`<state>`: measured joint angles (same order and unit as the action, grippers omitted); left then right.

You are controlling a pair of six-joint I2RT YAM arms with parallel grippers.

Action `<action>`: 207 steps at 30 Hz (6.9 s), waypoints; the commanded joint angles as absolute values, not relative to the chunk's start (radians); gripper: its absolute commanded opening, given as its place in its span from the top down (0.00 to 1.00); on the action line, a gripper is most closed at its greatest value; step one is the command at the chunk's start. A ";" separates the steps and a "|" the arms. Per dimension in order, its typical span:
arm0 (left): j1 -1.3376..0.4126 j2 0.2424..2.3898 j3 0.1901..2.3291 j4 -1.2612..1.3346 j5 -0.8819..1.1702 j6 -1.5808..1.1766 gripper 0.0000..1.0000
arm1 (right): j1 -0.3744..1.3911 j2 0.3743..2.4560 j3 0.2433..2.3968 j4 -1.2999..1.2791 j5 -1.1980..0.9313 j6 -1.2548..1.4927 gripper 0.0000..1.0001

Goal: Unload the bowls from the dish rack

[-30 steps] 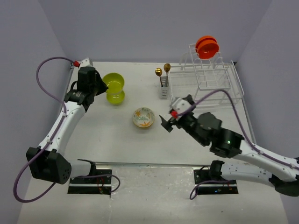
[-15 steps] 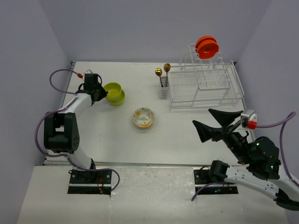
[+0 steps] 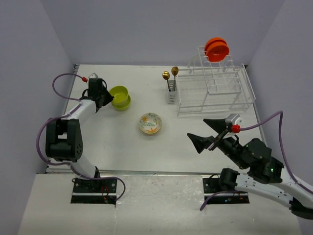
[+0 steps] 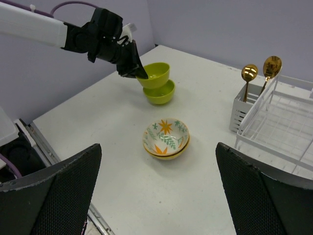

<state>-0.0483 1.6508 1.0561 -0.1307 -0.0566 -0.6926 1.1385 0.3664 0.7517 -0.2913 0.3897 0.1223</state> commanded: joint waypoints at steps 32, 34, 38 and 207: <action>-0.052 1.700 1.109 -0.087 0.012 -0.660 0.86 | 1.140 0.347 0.715 -0.270 0.262 0.097 0.01; -0.052 1.695 1.108 -0.092 0.006 -0.660 0.86 | 1.140 0.348 0.712 -0.268 0.261 0.097 0.01; -0.052 1.706 1.115 -0.091 0.005 -0.652 0.85 | 1.140 0.353 0.712 -0.268 0.259 0.095 0.01; -0.150 0.876 1.092 -0.522 0.698 -0.495 0.00 | 1.232 1.457 1.425 -0.620 -0.027 -0.488 1.00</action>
